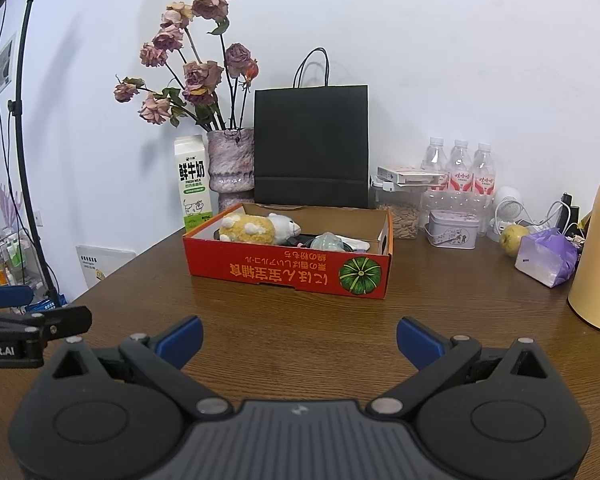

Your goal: Organize objects

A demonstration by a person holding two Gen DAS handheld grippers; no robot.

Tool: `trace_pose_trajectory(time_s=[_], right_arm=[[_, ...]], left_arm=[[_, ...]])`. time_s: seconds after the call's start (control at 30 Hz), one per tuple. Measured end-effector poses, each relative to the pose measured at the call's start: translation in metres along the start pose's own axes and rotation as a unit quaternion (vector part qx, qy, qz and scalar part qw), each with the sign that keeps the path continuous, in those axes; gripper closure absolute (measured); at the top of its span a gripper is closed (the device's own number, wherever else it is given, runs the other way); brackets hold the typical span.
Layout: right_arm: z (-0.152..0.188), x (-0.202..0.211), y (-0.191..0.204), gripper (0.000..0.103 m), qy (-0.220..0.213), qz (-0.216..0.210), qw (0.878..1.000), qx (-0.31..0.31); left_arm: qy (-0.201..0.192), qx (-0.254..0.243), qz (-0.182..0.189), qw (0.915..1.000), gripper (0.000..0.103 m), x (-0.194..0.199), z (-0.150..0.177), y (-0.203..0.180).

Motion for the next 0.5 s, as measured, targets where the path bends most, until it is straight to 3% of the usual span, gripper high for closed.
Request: trace_pose_trajectory(time_s=[0.5], right_arm=[[0.0005,-0.0003,-0.0008,0.0,0.001,-0.001,1.0,0.001]], left_arm=[[0.01,-0.007,0.013,0.9998,0.0,-0.003,0.0034,-0.0008]])
Point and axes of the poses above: each gripper's, at about its wrist camera, not at the fingertips, and x roughly against the way its jaws point, y to its left, z to its underside, the point moved 4 cm from there along -x, roughly the way its jaws point, and after that the axes turned 12 degrees about -y, right-handed, at the moved point
